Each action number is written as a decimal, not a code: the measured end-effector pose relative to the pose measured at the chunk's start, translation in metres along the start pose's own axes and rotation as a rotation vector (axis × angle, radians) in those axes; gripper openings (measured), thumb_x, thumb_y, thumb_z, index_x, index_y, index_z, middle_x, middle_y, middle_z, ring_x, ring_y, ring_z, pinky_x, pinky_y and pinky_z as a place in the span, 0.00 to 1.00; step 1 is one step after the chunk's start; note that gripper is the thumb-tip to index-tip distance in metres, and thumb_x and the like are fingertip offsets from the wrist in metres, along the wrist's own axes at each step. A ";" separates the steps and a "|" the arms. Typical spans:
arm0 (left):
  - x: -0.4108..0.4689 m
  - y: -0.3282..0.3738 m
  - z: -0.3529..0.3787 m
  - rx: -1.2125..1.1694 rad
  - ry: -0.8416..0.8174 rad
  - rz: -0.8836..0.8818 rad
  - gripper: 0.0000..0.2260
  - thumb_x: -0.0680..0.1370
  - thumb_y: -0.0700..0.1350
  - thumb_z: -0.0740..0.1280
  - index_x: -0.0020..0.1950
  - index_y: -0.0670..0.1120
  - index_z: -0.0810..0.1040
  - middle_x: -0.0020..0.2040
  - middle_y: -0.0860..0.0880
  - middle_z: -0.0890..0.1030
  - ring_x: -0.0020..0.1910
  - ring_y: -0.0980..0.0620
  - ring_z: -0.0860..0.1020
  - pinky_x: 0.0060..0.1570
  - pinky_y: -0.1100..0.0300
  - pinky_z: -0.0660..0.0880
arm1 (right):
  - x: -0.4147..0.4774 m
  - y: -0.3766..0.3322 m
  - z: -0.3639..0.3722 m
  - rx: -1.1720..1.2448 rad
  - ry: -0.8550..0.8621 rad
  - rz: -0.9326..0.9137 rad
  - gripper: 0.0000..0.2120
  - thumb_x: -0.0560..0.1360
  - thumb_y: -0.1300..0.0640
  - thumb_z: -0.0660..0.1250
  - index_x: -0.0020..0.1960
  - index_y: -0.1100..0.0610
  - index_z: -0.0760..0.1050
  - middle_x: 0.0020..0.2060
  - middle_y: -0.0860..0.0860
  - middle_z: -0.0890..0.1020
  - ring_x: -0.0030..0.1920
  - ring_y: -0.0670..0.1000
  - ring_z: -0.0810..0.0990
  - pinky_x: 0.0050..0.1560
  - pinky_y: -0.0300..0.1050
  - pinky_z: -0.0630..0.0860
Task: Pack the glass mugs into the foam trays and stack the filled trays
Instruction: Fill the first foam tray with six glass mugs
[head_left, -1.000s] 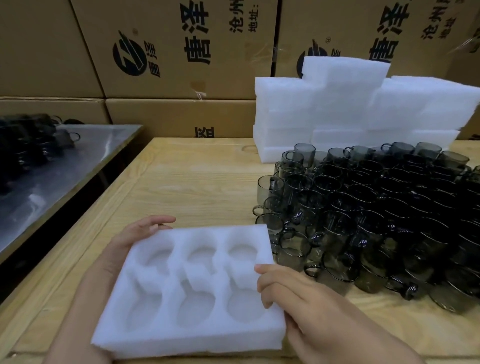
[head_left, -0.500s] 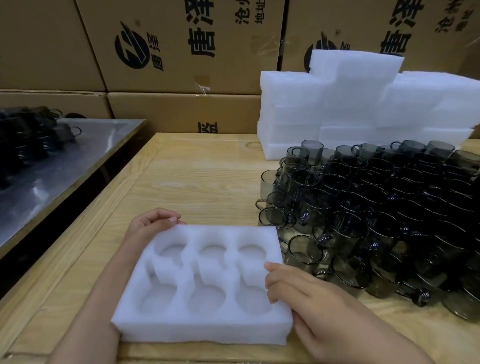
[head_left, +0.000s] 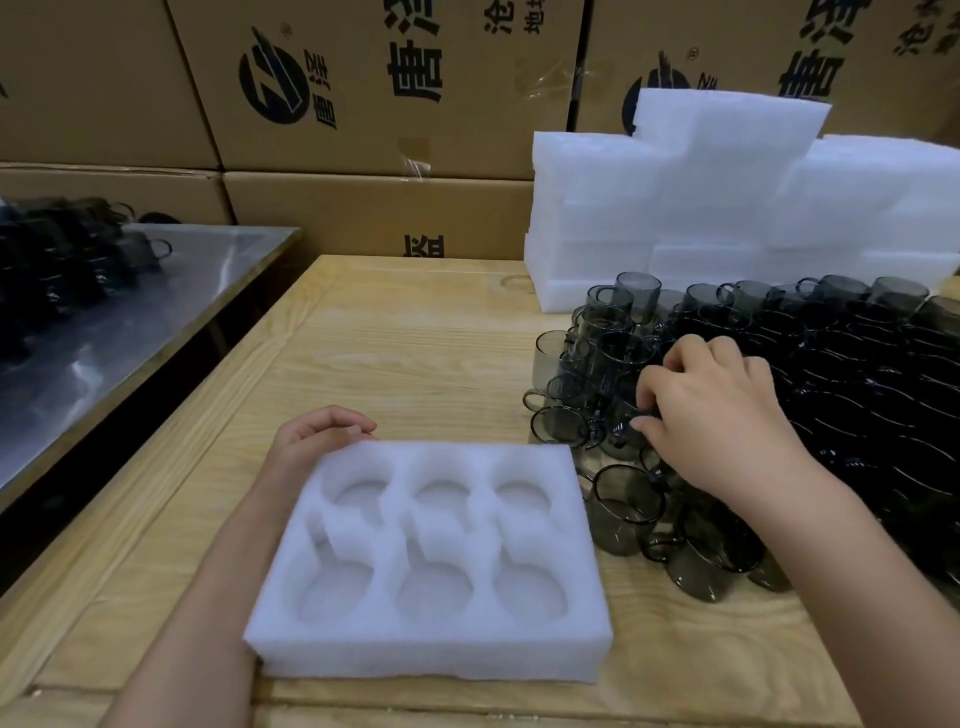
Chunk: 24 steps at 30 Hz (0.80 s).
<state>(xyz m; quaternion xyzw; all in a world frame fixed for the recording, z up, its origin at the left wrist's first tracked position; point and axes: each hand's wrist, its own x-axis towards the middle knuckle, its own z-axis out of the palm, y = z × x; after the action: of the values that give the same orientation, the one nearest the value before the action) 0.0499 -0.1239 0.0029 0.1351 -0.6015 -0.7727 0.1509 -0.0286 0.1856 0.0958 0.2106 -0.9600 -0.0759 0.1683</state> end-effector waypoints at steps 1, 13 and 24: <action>0.000 0.000 0.000 0.003 0.000 -0.002 0.10 0.75 0.30 0.59 0.40 0.37 0.79 0.31 0.44 0.81 0.28 0.50 0.79 0.29 0.65 0.76 | 0.002 -0.001 0.000 -0.015 -0.018 0.001 0.14 0.75 0.42 0.62 0.56 0.49 0.75 0.56 0.51 0.69 0.59 0.55 0.64 0.57 0.50 0.63; 0.000 0.002 0.000 -0.015 -0.024 -0.009 0.11 0.75 0.32 0.59 0.40 0.39 0.80 0.33 0.43 0.81 0.29 0.50 0.78 0.31 0.65 0.76 | -0.005 -0.018 -0.025 0.594 0.028 -0.243 0.01 0.73 0.57 0.70 0.43 0.54 0.80 0.56 0.44 0.72 0.38 0.38 0.67 0.47 0.39 0.64; -0.002 0.004 0.001 0.012 -0.027 -0.012 0.08 0.77 0.32 0.58 0.44 0.36 0.77 0.32 0.45 0.81 0.29 0.52 0.79 0.30 0.66 0.75 | 0.006 -0.032 -0.015 0.570 -0.269 -0.445 0.06 0.74 0.62 0.67 0.40 0.53 0.76 0.69 0.47 0.71 0.52 0.34 0.72 0.48 0.31 0.62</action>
<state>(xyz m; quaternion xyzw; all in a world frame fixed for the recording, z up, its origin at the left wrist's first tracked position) 0.0518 -0.1230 0.0075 0.1290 -0.6072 -0.7719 0.1375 -0.0165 0.1535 0.1042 0.4401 -0.8870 0.1325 -0.0452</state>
